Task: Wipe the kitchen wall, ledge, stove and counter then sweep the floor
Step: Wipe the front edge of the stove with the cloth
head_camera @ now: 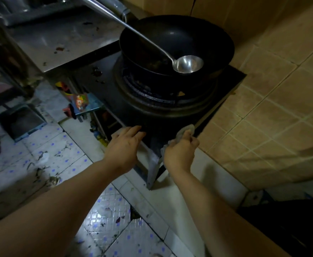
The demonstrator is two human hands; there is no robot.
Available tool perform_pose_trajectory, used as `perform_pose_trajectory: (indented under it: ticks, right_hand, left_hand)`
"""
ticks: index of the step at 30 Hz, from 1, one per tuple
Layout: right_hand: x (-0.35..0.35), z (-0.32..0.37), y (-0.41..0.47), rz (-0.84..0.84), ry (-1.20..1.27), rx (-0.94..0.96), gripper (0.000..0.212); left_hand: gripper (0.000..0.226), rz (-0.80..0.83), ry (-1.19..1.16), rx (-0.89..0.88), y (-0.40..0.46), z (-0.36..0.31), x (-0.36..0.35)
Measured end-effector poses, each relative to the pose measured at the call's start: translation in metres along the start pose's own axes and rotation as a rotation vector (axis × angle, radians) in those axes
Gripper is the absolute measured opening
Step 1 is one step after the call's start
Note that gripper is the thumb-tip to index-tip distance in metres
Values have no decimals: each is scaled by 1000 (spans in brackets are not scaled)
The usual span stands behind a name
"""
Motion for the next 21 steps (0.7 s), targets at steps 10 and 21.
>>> perform_pose_trajectory:
  ticks: [10, 21]
  right_hand:
    - [-19, 19, -63, 112, -122, -111, 71]
    - [-7, 39, -95, 297, -225, -97, 38]
  left_hand:
    - [63, 46, -20, 87, -51, 26, 17]
    - [58, 28, -68, 131, -80, 45, 40]
Point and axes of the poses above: each hand's wrist, its own y-axis towards the middle knuckle, its own x-axis out of the back of the hand, z = x × y, the point moved 3 cm from there along y, towards the middle knuckle, and after that the axes turned 3 degrees about z, right-handed, at the moved point
